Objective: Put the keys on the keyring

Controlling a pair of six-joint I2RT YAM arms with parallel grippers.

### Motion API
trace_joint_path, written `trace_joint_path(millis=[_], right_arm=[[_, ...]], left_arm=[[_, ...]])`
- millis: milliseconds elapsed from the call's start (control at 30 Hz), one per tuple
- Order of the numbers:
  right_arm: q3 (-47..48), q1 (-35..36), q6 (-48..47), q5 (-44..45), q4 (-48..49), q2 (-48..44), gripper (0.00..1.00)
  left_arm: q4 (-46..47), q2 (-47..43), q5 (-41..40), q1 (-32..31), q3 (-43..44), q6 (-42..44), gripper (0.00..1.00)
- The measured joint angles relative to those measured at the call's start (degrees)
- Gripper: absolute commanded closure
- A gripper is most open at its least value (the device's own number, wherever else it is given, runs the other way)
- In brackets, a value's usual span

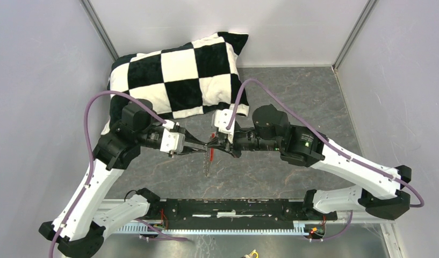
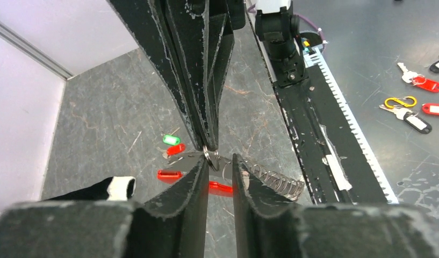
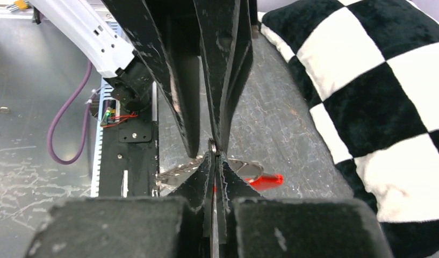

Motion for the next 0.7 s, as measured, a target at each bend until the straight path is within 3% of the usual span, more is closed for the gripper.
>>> trace_joint_path(millis=[133, 333, 700], right_arm=[[-8.2, -0.1, 1.9, 2.7, 7.6, -5.1, 1.00], [-19.7, -0.5, 6.9, 3.8, 21.3, -13.5, 1.00], [-28.1, -0.5, 14.4, 0.4, 39.8, -15.1, 0.99]], left_arm=[[0.0, 0.3, 0.6, 0.0, 0.4, -4.0, 0.55], [0.2, 0.5, 0.5, 0.0, 0.5, -12.2, 0.67], [15.0, -3.0, -0.2, -0.1, -4.0, -31.3, 0.60]])
